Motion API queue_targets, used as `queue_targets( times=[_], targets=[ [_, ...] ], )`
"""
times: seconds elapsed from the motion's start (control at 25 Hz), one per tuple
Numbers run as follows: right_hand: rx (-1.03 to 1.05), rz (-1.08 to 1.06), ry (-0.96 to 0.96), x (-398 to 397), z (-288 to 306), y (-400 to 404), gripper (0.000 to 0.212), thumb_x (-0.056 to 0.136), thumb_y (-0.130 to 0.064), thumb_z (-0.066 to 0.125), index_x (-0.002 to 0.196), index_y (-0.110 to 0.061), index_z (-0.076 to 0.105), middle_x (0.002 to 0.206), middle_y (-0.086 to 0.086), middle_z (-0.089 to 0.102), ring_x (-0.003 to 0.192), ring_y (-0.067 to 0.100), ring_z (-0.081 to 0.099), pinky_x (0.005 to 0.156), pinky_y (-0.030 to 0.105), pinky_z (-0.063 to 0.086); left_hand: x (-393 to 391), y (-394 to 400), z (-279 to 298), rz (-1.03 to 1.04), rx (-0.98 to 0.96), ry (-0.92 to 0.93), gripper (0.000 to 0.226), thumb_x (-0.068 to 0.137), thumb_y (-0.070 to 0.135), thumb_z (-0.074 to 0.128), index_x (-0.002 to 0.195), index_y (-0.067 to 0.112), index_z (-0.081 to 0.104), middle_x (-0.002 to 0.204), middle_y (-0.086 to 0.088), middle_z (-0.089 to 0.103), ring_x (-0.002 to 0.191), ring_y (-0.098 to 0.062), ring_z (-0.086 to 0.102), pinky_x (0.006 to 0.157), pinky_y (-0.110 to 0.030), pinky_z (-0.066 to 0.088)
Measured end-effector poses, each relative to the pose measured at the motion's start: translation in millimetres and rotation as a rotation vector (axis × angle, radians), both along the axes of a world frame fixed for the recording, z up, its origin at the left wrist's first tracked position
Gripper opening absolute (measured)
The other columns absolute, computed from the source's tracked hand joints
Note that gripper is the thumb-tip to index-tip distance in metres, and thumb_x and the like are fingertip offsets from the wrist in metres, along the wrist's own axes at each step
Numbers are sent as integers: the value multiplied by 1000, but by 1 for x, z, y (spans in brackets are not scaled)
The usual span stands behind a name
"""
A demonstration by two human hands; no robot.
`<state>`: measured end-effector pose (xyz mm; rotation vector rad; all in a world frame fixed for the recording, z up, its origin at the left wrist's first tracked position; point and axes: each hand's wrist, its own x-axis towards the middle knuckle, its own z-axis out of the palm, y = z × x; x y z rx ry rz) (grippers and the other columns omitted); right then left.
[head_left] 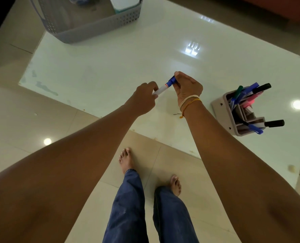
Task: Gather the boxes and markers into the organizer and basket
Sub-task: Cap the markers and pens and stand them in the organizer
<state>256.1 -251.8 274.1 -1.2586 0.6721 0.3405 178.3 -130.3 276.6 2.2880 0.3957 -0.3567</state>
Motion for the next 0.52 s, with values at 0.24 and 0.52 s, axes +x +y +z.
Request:
queue_targets(
  times=[0.24, 0.52],
  targets=[
    [125, 84, -65, -1, 21, -29, 6, 80, 4, 71, 84, 1, 69, 85, 17, 68, 81, 28, 68, 79, 36, 60, 7, -35, 34, 444, -658, 166, 30, 99, 31, 46, 100, 12, 70, 60, 0, 43, 41, -10, 27, 40, -16, 22],
    [213, 136, -68, -14, 39, -67, 4, 87, 2, 63, 85, 0, 66, 83, 16, 66, 72, 25, 68, 77, 34, 61, -3, -68, 51, 557, -938, 360, 34, 98, 39, 47, 104, 17, 72, 58, 2, 34, 40, -8, 18, 39, -16, 16]
  ],
)
